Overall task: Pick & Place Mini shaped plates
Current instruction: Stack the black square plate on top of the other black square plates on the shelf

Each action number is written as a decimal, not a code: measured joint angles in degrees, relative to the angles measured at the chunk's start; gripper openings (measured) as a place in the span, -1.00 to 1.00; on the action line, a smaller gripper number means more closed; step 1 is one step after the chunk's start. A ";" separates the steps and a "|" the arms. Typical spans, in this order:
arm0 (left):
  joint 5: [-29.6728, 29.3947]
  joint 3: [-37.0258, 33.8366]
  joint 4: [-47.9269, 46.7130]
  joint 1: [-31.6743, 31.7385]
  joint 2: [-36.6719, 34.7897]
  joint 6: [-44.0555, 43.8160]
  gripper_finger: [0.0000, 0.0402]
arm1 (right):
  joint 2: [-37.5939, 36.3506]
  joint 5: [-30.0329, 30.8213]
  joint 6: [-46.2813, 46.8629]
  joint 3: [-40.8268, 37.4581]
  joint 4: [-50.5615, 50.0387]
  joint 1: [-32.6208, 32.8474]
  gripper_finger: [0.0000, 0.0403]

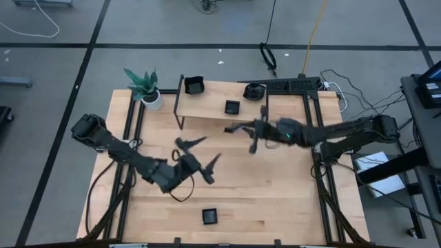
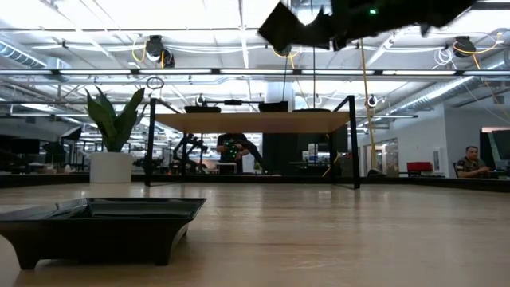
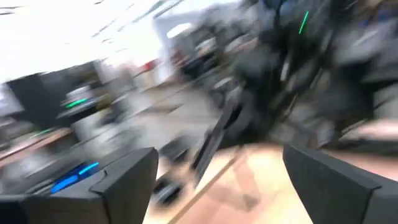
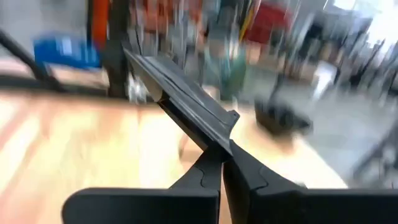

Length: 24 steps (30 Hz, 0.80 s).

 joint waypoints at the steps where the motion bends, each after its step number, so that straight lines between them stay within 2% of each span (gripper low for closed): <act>1: -5.04 -0.05 -1.49 -1.12 -0.05 -0.13 0.74 | -0.42 -1.35 1.07 3.39 -7.96 -1.82 -1.00; 3: -13.03 -0.17 -4.85 -2.61 0.07 -1.44 0.75 | -0.27 -6.61 3.20 11.46 -23.10 -6.25 -1.00; 6: -18.81 -0.15 -12.91 -3.95 -0.12 -7.94 0.75 | 2.21 -16.32 5.83 24.90 -40.83 -13.57 -1.00; 10: -20.84 -0.17 -22.82 -4.63 0.03 -18.24 0.75 | 9.33 -22.09 8.56 42.50 -63.78 -21.94 -1.00; 14: -20.90 -0.17 -28.22 -4.02 -0.01 -24.08 0.75 | 18.27 -37.22 11.24 53.60 -79.03 -27.27 -1.00; 17: -20.85 -0.17 -29.94 -3.49 -0.01 -26.36 0.75 | 24.12 -42.62 11.78 58.75 -84.54 -29.17 -1.00; 24: -19.74 -0.17 -31.22 -3.29 -0.01 -27.40 0.75 | 29.17 -42.48 13.12 61.63 -86.63 -31.96 -1.00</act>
